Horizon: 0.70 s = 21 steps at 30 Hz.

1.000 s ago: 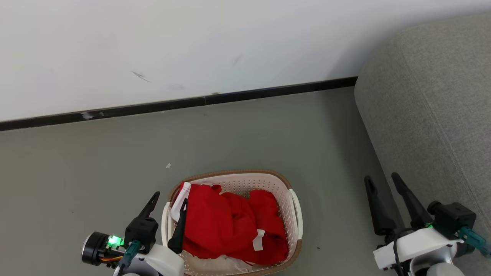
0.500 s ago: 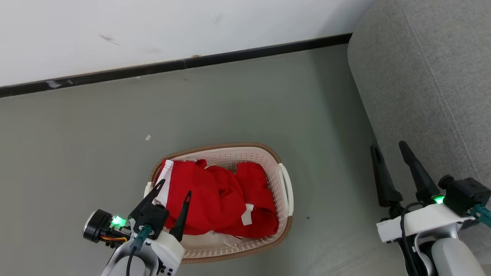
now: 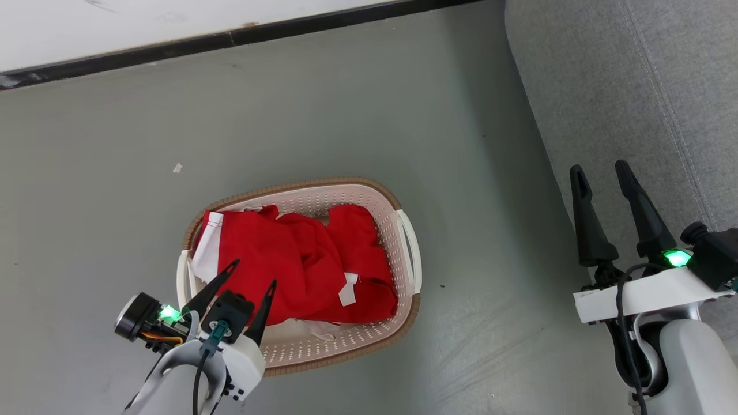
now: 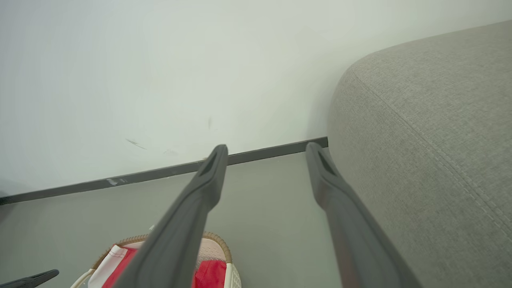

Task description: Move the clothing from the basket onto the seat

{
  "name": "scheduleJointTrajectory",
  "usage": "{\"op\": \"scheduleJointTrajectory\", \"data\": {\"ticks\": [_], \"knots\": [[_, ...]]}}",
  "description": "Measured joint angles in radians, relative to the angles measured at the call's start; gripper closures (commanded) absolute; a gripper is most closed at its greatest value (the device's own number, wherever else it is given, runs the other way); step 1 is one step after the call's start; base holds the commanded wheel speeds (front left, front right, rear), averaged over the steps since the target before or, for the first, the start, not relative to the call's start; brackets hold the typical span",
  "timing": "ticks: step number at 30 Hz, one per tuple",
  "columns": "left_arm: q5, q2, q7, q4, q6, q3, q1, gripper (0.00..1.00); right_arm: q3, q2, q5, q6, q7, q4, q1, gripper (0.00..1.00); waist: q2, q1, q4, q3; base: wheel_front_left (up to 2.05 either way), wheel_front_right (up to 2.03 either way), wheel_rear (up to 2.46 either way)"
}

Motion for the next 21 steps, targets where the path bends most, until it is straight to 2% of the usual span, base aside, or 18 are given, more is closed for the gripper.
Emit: {"op": "scheduleJointTrajectory", "data": {"ticks": [17,21], "knots": [[0.070,0.032,0.000,0.132,0.002,-0.034,-0.115,0.00,-0.001,0.000,0.049,0.000,0.000,-0.023,-0.102,0.00,0.0000,0.0000,-0.072,0.132,0.00,0.00,0.00],[0.079,0.037,0.000,0.161,0.017,-0.034,-0.135,0.00,-0.001,0.000,0.054,0.000,-0.002,-0.023,-0.102,0.00,0.0000,0.0000,-0.087,0.157,0.00,0.00,0.00]]}}
